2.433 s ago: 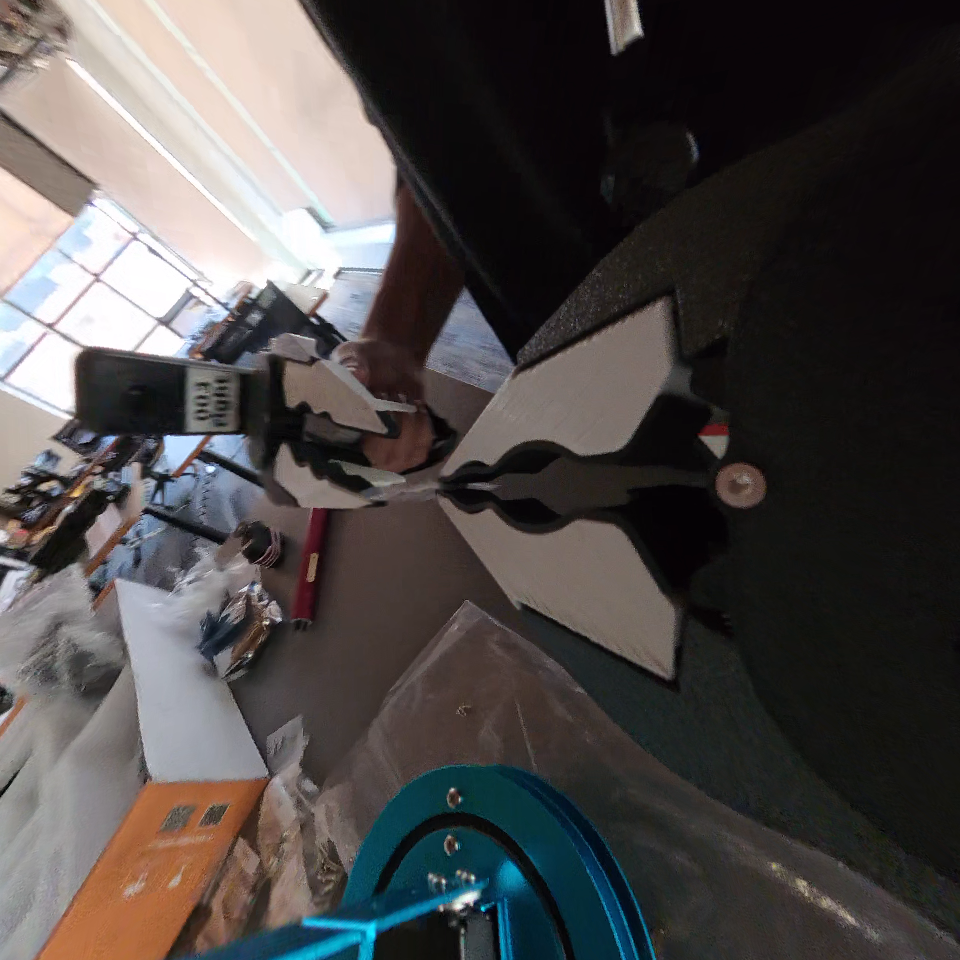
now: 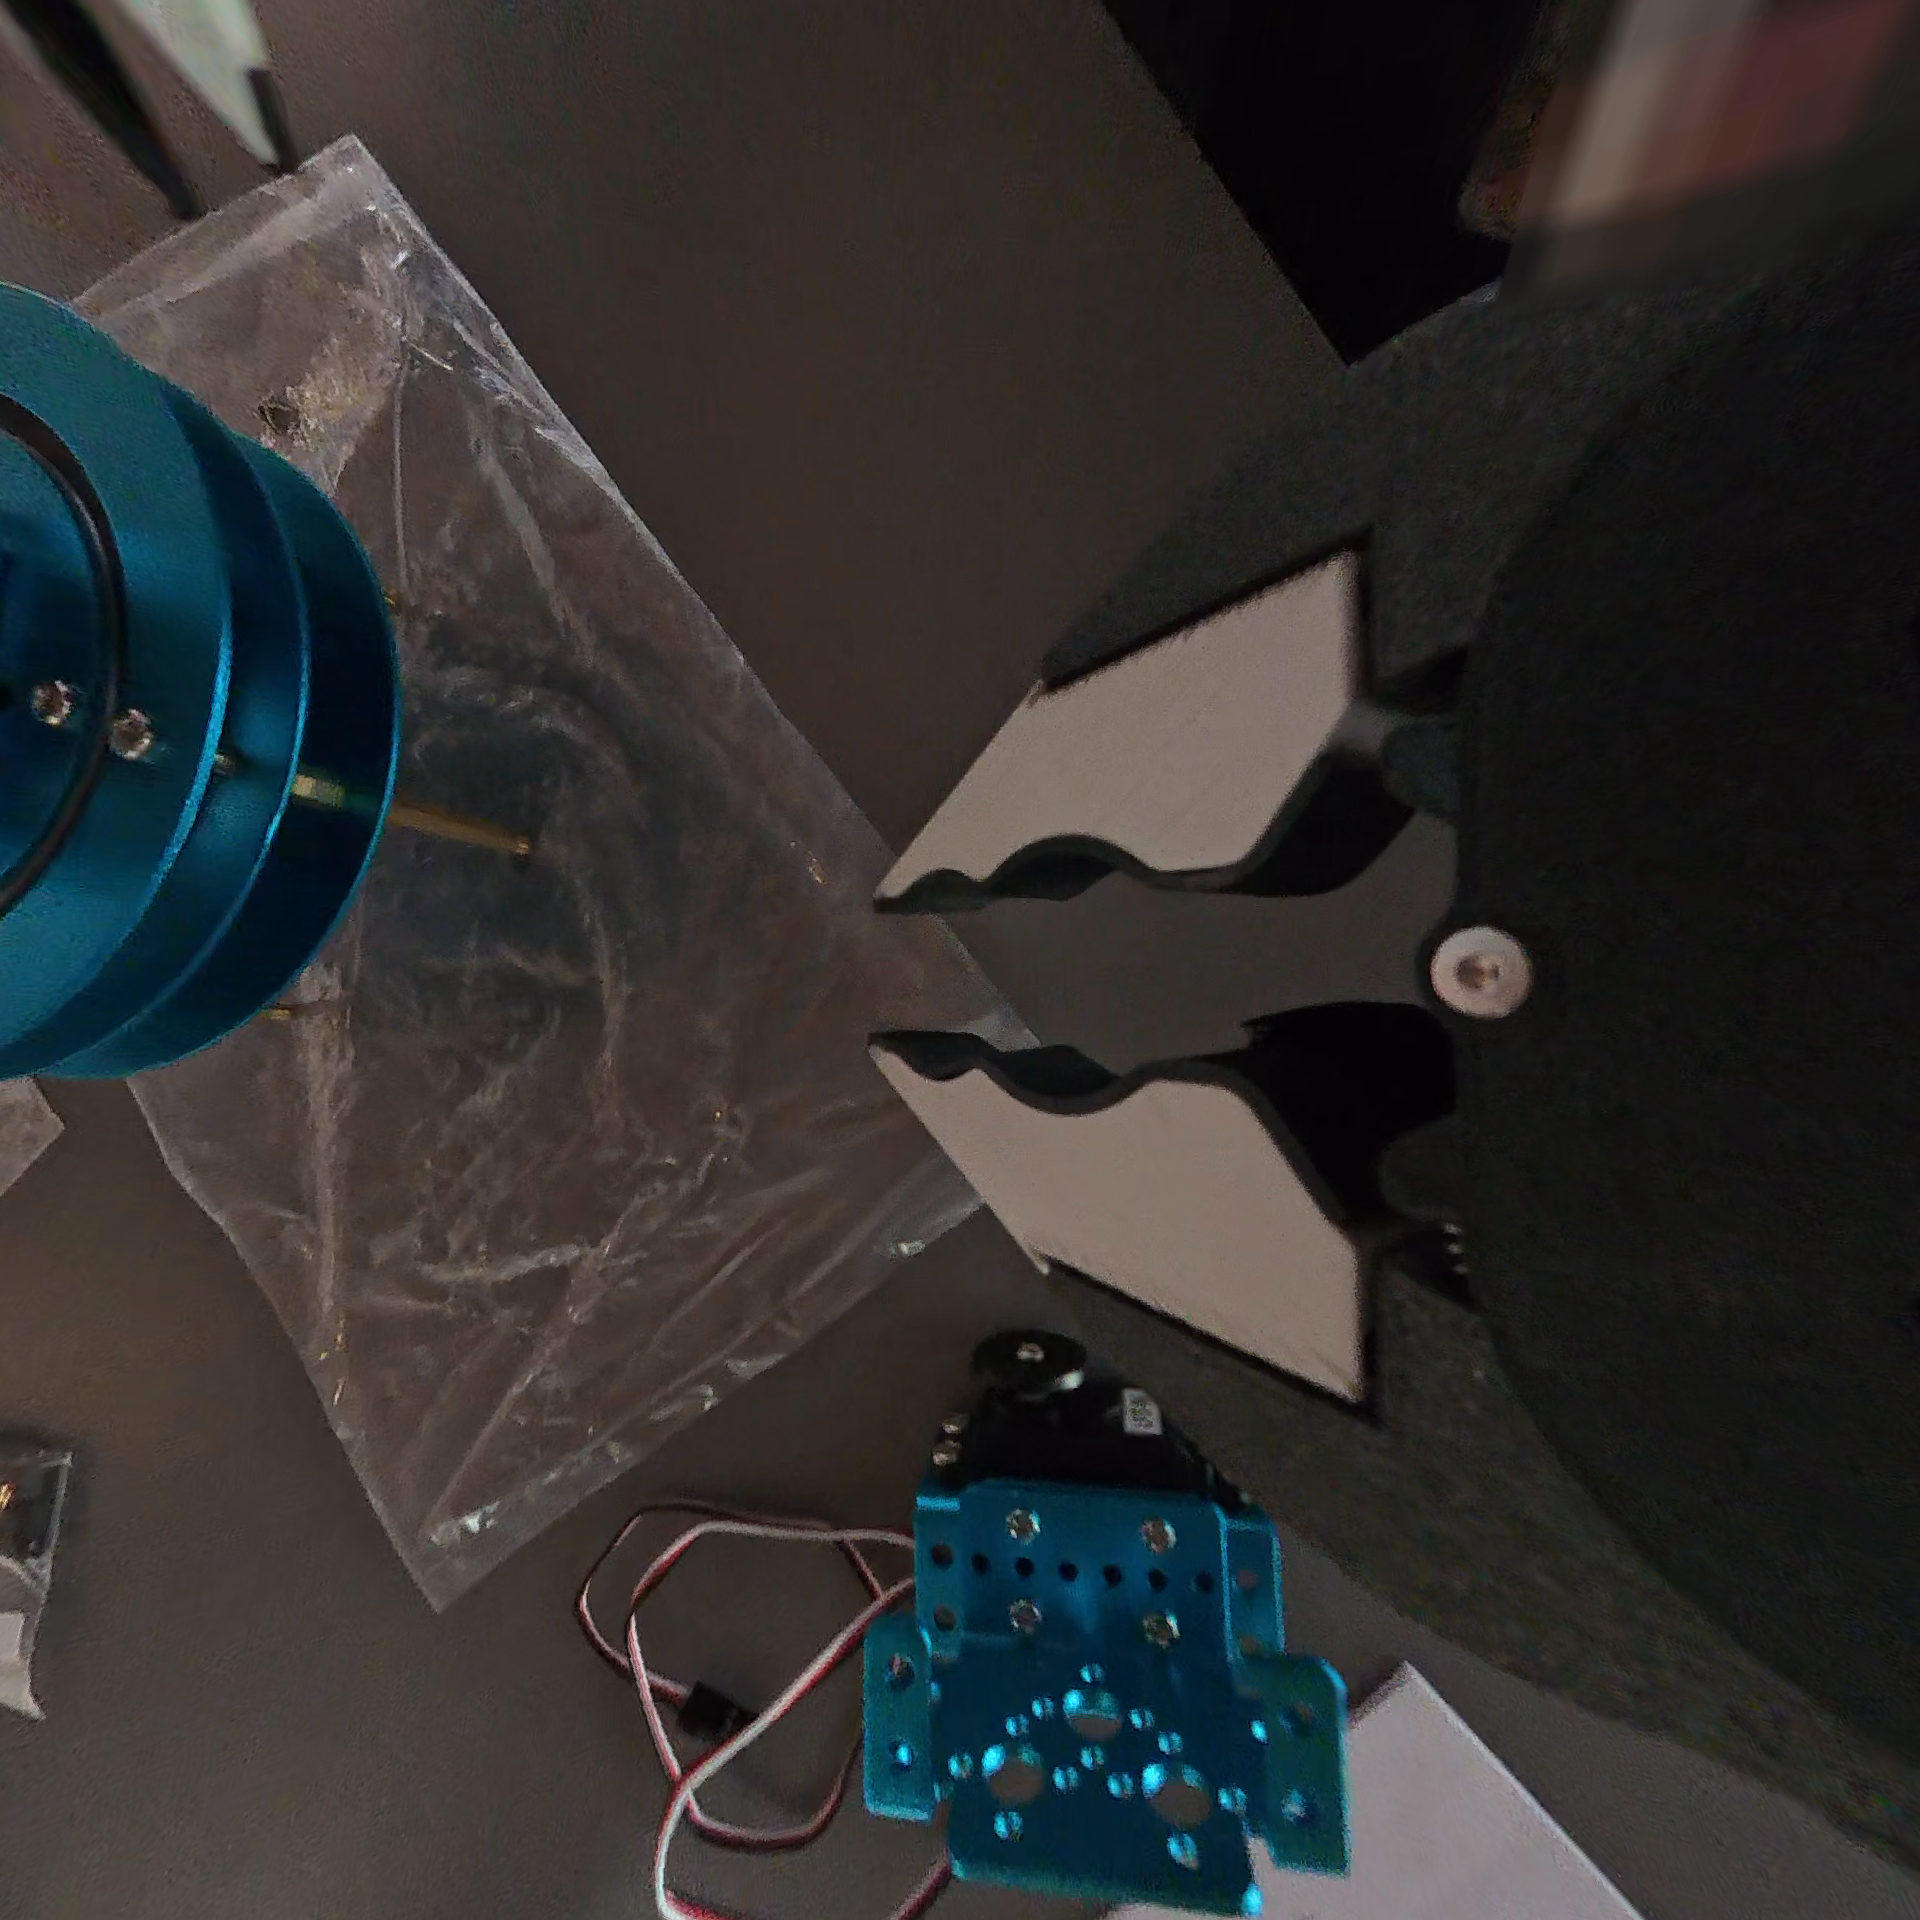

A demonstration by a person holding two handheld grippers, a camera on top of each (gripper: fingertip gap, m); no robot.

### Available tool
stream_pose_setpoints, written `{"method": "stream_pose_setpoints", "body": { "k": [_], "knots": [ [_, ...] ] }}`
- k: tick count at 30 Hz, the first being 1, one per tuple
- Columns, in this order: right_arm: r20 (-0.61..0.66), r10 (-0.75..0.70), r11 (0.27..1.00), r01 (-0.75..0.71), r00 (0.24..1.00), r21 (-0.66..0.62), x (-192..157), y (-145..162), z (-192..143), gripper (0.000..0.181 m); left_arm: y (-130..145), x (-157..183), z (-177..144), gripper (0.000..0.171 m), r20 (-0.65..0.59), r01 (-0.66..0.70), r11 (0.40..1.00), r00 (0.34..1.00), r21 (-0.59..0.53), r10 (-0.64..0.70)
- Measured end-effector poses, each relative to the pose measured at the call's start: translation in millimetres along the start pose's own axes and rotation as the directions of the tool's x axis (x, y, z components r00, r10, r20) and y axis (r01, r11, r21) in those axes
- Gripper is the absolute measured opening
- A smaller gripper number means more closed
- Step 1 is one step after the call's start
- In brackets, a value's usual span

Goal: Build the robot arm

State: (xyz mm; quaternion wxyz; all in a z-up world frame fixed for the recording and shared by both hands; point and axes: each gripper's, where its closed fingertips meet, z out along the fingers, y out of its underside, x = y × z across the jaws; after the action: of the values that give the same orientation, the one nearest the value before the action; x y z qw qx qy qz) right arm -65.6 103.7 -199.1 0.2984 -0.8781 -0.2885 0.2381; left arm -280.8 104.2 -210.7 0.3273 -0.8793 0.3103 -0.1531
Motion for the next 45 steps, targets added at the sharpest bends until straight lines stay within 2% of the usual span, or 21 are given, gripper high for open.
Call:
{"method": "stream_pose_setpoints", "body": {
  "k": [3, 5, 8, 10, 13, 20, 25, 27, 30, 31, 33, 35, 37, 40, 43, 45],
  "knots": [
    [-0.045, 0.047, 0.998, -0.045, 0.998, 0.04, -8.7, 13.8, 1.3, 0.024, 4.3, 2.2, 9.0, 0.012, -0.061, 0.013, 1.0, 0.998, -0.005, -0.013],
    [-0.103, 0.055, 0.998, -0.054, 0.993, 0.012, -3.3, 22.3, 6.8, 0.022, 4.9, -2.0, 12.1, 0.002, -0.048, -0.001, 1.0, 0.999, 0.009, 0.002],
    [-0.164, 0.073, 0.997, -0.07, 0.984, 0.023, 3.0, 25.2, 7.5, 0.007, 4.7, -4.7, 12.6, 0.0, -0.047, -0.016, 1.0, 0.999, 0.006, 0.017],
    [-0.155, 0.103, 0.995, -0.101, 0.983, 0.022, 0.4, 28.0, 7.0, 0.001, 5.6, -5.9, 12.0, 0.0, -0.028, -0.006, 1.0, 1.0, -0.003, 0.006],
    [-0.168, 0.056, 0.998, -0.058, 0.984, -0.004, -5.1, 32.2, 5.4, 0.001, 8.8, -6.9, 9.4, 0.0, 0.007, -0.011, 1.0, 1.0, -0.018, 0.011],
    [-0.111, 0.102, 0.993, -0.107, 0.989, -0.04, -25.5, 45.7, -0.2, 0.0, 17.8, -5.6, 1.6, 0.0, 0.036, 0.0, 0.999, 0.999, -0.051, 0.002],
    [-0.093, 0.08, 0.996, -0.084, 0.992, -0.04, -34.0, 51.8, -3.7, 0.001, 22.8, -6.6, -3.6, 0.0, 0.063, 0.034, 0.996, 0.998, -0.077, -0.029],
    [-0.102, 0.048, 0.998, -0.051, 0.994, -0.034, -32.1, 51.1, -6.2, 0.008, 20.6, -8.8, -7.7, 0.0, 0.095, 0.033, 0.998, 0.995, -0.056, -0.028],
    [-0.095, -0.001, 1.0, 0.003, 0.995, 0.026, -35.4, 37.6, -20.0, 0.028, 6.7, -18.7, -33.8, 0.001, 0.202, -0.038, 0.998, 0.979, 0.051, 0.027],
    [-0.109, -0.017, 0.998, 0.024, 0.994, 0.062, -35.5, 31.6, -26.9, 0.027, 5.4, -21.4, -45.1, 0.002, 0.224, -0.032, 0.996, 0.975, 0.079, 0.013],
    [-0.125, -0.036, 0.99, 0.053, 0.992, 0.132, -37.0, 22.0, -38.2, 0.034, 11.6, -18.6, -64.6, 0.014, 0.204, 0.026, 0.995, 0.978, 0.101, -0.046],
    [-0.112, -0.04, 0.985, 0.058, 0.993, 0.165, -41.0, 21.9, -41.3, 0.039, 22.0, -16.7, -81.1, 0.019, 0.2, 0.101, 0.985, 0.972, 0.14, -0.128],
    [-0.095, -0.041, 0.98, 0.059, 0.995, 0.189, -48.4, 24.0, -41.4, 0.041, 36.8, -10.5, -91.5, 0.026, 0.172, 0.155, 0.975, 0.968, 0.159, -0.182],
    [-0.056, -0.019, 0.981, 0.029, 0.998, 0.191, -65.1, 30.3, -35.7, 0.037, 55.5, -14.5, -104.6, 0.026, 0.193, 0.19, 0.963, 0.954, 0.193, -0.228],
    [-0.016, 0.023, 0.977, -0.019, 1.0, 0.212, -86.3, 31.2, -26.5, 0.033, 59.9, -32.0, -113.7, 0.025, 0.205, 0.213, 0.943, 0.941, 0.257, -0.269],
    [0.024, 0.058, 0.971, -0.062, 0.998, 0.23, -103.9, 27.4, -18.2, 0.03, 56.0, -45.8, -113.3, 0.026, 0.157, 0.242, 0.923, 0.942, 0.299, -0.297]
  ]
}}
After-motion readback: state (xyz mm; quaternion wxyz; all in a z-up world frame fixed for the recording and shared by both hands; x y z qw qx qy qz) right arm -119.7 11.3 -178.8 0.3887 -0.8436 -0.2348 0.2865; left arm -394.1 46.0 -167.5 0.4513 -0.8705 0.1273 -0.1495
